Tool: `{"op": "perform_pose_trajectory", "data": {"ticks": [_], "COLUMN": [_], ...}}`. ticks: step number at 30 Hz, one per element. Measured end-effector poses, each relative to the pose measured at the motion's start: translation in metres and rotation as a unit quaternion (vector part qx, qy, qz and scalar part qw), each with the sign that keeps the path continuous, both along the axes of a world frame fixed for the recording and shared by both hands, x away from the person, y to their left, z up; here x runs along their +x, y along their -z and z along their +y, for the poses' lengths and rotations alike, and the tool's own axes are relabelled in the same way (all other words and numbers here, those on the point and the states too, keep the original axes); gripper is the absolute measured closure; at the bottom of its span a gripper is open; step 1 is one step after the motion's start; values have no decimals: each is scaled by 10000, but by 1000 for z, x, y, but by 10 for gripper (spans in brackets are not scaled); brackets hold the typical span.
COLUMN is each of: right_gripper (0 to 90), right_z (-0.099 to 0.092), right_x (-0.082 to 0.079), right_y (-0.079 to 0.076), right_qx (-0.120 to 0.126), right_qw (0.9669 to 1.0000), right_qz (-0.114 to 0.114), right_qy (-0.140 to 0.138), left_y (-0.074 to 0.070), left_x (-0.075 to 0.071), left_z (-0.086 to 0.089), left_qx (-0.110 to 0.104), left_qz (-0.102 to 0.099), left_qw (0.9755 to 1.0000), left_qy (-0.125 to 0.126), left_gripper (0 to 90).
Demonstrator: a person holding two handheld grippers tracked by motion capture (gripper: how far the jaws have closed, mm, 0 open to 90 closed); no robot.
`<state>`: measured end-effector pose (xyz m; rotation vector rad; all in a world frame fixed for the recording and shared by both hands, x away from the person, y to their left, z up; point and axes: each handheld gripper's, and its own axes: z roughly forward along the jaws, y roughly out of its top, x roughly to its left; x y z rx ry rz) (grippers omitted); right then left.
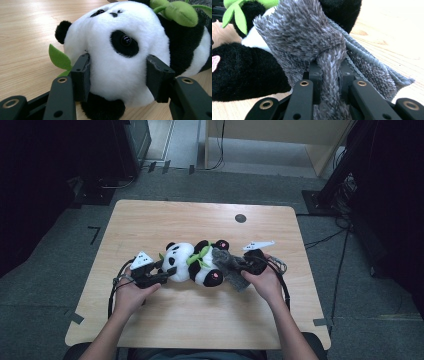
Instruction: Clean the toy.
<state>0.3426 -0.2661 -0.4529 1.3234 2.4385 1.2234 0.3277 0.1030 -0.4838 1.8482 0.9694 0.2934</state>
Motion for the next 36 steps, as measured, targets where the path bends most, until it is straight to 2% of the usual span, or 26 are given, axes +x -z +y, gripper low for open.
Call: {"op": "perform_pose_trajectory", "data": {"ticks": [8, 11, 16, 21, 29, 33, 36], "right_gripper": [793, 795, 795, 795, 795, 796, 796], "right_z": [-9, -10, -7, 3, 25, 41, 49], "right_x": [0, -4, -11, -12, 1, 9, 14], "right_y": [-5, -16, -38, -50, -58, -60, -58], "right_qx": [-90, -45, 89, 116, 75, 20, -29], "right_qw": [9999, 9999, 9988, 9977, 9965, 9957, 9958], "right_qz": [-13, -136, -479, -645, -758, -809, -759], "right_qy": [94, 53, -65, -165, -335, -449, -512], "left_y": [0, 0, 0, 0, 1, 2, 2], "left_x": [1, 1, 1, 1, -1, -2, -3], "left_z": [0, 1, 0, 0, -1, -2, -2], "left_qx": [-11, -14, -5, -13, -6, -25, -22], "left_qz": [12, 18, 13, 7, -33, -37, -59], "left_qw": [10000, 10000, 10000, 10000, 10000, 10000, 9999], "left_qy": [4, 2, -3, -17, -52, -85, -91], "left_gripper": [441, 441, 441, 441, 441, 441, 441]}}
